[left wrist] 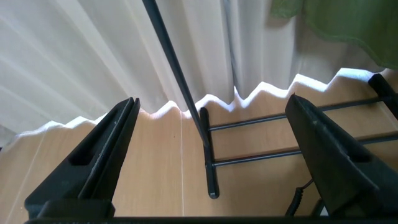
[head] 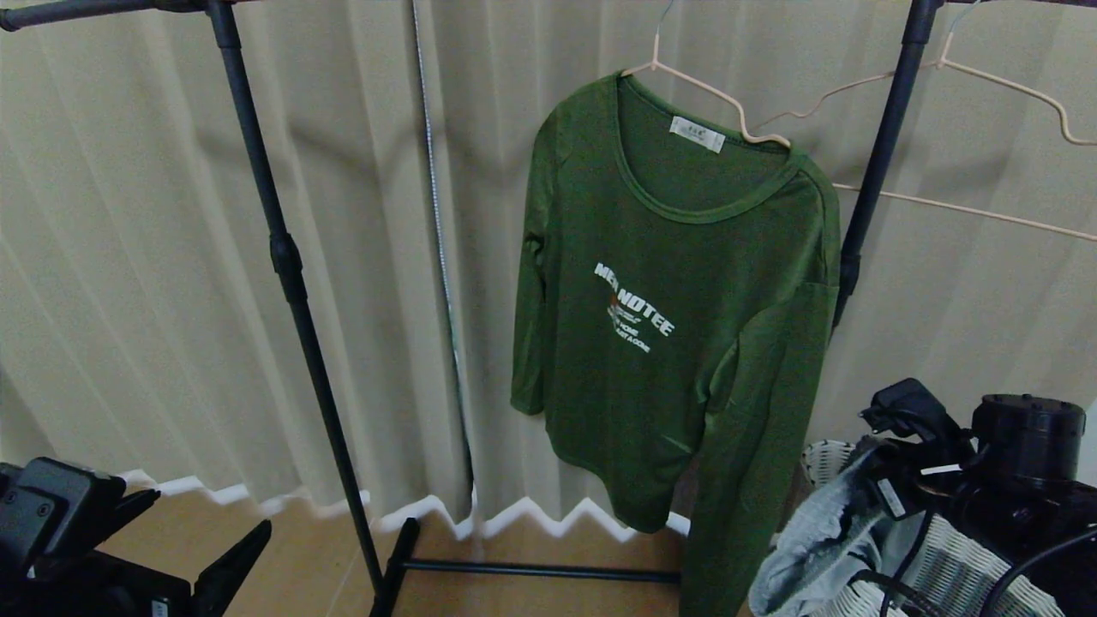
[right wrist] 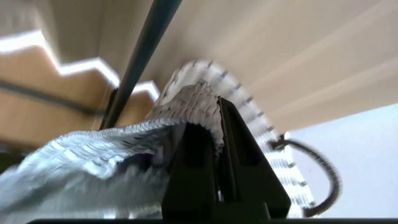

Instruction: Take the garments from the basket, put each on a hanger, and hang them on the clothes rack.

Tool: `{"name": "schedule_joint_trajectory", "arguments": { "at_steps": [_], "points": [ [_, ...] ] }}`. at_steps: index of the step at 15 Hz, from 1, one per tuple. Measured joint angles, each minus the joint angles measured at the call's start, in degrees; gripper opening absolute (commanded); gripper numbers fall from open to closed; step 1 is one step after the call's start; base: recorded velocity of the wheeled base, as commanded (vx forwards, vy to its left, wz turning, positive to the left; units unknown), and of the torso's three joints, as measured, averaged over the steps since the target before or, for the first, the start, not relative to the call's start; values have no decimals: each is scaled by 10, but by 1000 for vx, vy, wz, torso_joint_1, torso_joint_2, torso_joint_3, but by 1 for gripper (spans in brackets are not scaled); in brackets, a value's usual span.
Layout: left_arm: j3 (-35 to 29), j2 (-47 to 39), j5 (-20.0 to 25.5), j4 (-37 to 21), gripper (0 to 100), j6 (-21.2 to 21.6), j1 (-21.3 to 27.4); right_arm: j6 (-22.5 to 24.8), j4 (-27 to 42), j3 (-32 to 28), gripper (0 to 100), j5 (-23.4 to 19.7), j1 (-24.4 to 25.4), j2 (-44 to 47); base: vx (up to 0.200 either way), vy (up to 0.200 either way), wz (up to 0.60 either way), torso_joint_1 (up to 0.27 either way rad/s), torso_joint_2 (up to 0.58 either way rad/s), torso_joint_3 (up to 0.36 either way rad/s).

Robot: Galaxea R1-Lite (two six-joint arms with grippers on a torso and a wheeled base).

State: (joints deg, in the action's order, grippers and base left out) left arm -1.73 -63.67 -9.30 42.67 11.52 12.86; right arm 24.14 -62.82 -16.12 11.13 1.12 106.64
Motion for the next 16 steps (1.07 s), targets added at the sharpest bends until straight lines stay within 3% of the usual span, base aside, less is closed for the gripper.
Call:
{"name": "schedule_joint_trajectory", "arguments": {
  "at_steps": [4,13,16],
  "points": [
    [1,13,0,0,100,0,0,-2,-15,5,0,-25,4,-36,-150,0,0,5,2,-1],
    [1,26,0,-1,100,0,0,-2,-16,11,0,-26,26,-64,-200,0,0,-1,2,6],
    [-3,22,-1,-2,100,2,-2,-2,-16,13,0,-26,32,-65,0,0,0,0,0,0]
  ]
}}
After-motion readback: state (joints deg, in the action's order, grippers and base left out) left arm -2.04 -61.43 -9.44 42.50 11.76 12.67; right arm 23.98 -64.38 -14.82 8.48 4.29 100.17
